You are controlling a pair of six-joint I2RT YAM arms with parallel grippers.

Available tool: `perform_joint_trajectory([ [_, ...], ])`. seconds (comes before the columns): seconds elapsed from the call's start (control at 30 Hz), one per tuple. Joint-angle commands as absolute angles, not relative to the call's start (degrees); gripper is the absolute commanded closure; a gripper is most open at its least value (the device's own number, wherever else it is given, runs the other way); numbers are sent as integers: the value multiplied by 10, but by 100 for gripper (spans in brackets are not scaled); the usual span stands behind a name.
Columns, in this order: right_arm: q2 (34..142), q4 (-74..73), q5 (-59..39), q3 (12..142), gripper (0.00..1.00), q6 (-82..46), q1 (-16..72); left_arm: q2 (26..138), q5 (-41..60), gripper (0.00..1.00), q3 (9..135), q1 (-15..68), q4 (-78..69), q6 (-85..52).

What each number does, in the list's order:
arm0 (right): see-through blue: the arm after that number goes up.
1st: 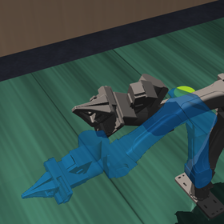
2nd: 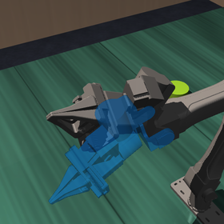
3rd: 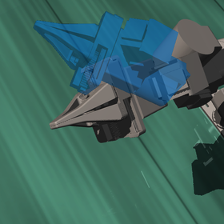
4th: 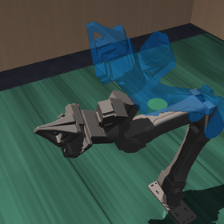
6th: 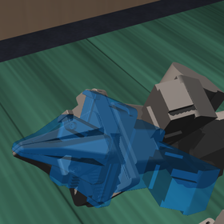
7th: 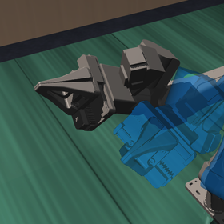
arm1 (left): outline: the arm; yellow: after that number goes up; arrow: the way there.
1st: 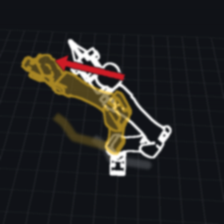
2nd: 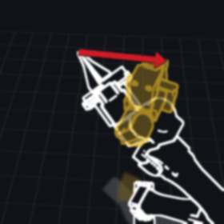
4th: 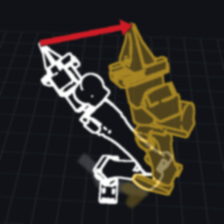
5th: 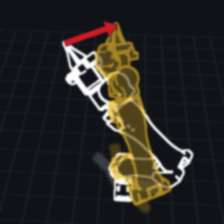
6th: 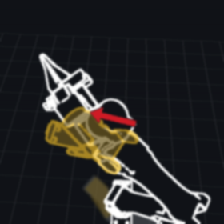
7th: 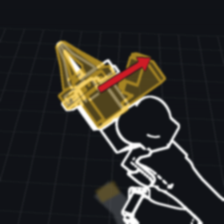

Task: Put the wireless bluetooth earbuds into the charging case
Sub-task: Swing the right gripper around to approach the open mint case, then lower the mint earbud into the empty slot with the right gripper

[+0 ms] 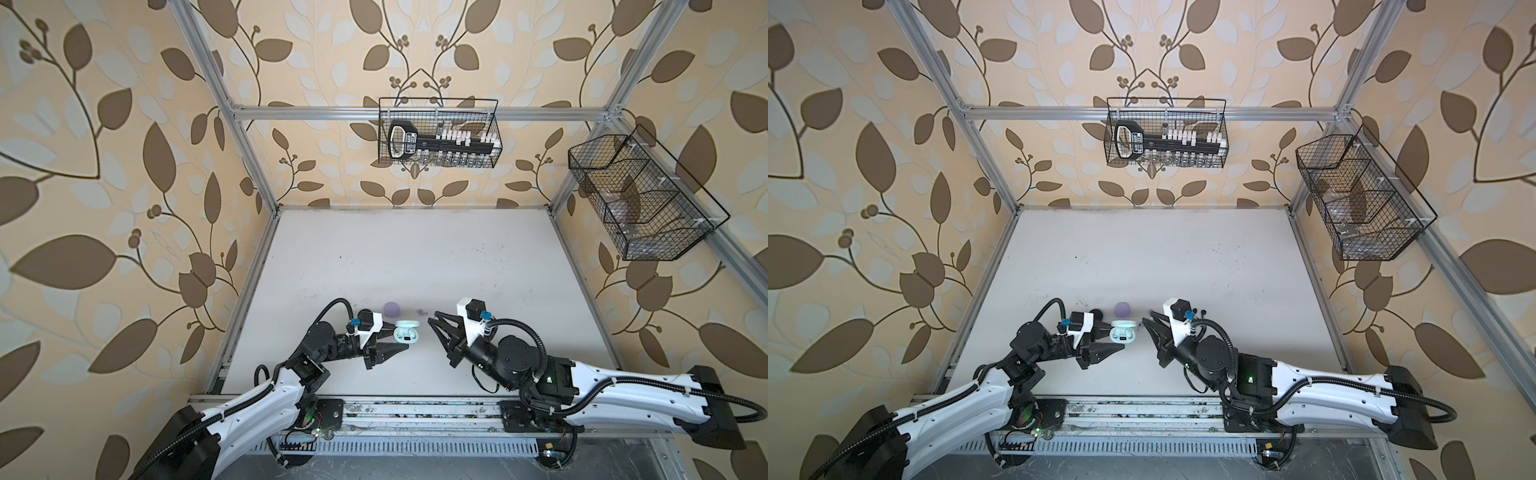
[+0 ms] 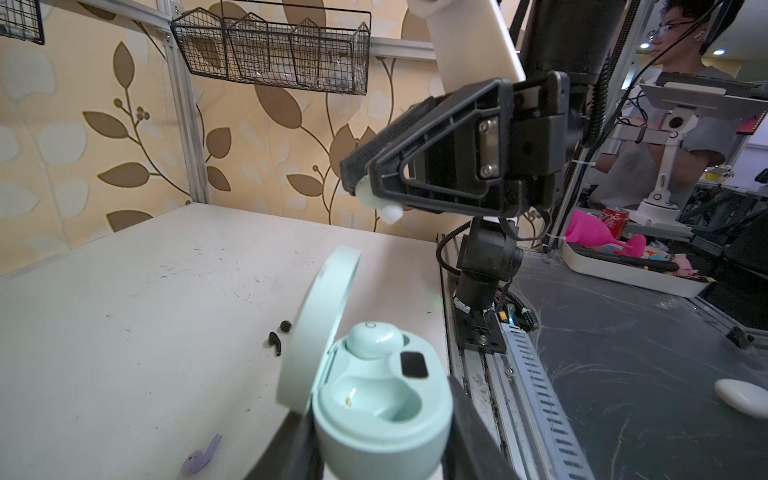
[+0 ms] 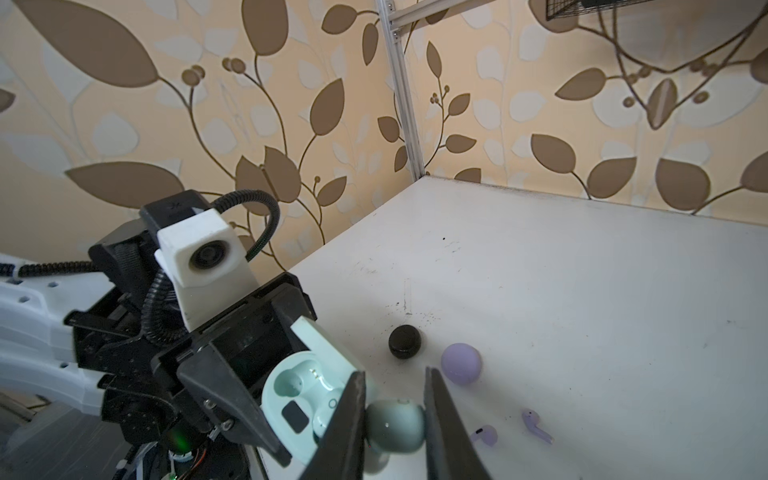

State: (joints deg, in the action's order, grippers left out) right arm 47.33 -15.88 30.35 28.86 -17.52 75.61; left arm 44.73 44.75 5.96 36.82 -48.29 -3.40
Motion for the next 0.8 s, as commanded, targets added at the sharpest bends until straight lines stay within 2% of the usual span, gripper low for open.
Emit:
perform_joint_trajectory([
  [0.0, 496, -204, 280, 315, 79, -140, 769, 452, 479, 100, 87, 373, -524, -39],
  [0.4, 579, -273, 252, 335, 79, -116, 777, 456, 498, 100, 90, 375, -535, -46],
  [0.77, 597, -333, 239, 310, 80, -88, 786, 458, 513, 100, 91, 376, -550, -56],
])
